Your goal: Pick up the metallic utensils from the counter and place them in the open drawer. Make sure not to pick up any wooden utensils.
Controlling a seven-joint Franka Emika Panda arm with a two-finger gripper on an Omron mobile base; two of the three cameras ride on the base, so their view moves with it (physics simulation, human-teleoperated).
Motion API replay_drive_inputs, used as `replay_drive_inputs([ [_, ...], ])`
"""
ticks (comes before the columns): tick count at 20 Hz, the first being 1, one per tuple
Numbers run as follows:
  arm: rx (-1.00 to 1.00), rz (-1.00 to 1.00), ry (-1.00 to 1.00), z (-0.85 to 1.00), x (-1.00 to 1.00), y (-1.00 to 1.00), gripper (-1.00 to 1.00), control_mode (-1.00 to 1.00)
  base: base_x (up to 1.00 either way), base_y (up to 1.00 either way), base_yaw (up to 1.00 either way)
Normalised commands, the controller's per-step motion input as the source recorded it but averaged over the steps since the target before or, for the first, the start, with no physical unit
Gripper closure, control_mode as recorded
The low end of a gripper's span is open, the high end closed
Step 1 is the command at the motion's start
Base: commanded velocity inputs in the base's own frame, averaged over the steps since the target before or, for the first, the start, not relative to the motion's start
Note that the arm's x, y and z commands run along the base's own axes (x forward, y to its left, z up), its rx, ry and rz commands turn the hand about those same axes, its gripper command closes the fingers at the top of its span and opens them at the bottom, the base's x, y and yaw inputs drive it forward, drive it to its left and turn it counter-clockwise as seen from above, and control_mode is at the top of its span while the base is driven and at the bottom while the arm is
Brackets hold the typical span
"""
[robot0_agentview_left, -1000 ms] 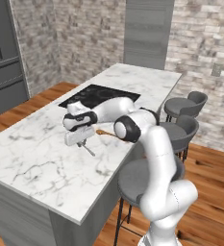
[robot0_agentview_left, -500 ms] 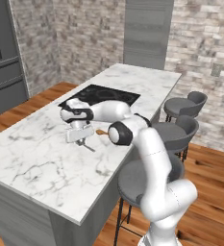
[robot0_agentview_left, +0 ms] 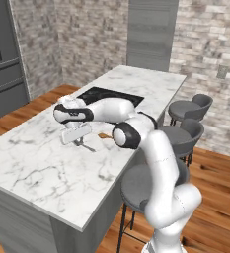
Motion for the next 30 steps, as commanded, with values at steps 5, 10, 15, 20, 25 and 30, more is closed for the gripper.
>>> replay_drive_inputs([
  [5, 0.08, 0.0, -0.41, 0.18, -0.94, -0.21, 1.0, -1.0, 0.0, 0.0, 0.0],
  [10, 0.34, -0.02, -0.38, -0.06, -0.96, -0.53, 1.0, -1.0, 0.0, 0.0, 0.0],
  [15, 0.22, -0.01, -0.29, 0.9, -0.55, -0.15, 1.0, -1.0, 0.0, 0.0, 0.0],
  [20, 0.04, -0.07, -0.1, 1.0, -0.25, -0.11, 1.0, -1.0, 0.0, 0.0, 0.0],
  [25, 0.0, -0.11, -0.03, 1.0, -0.36, -0.27, 1.0, -1.0, 0.0, 0.0, 0.0],
  [30, 0.0, -0.15, -0.01, 0.96, -0.12, -0.19, 1.0, -1.0, 0.0, 0.0, 0.0],
])
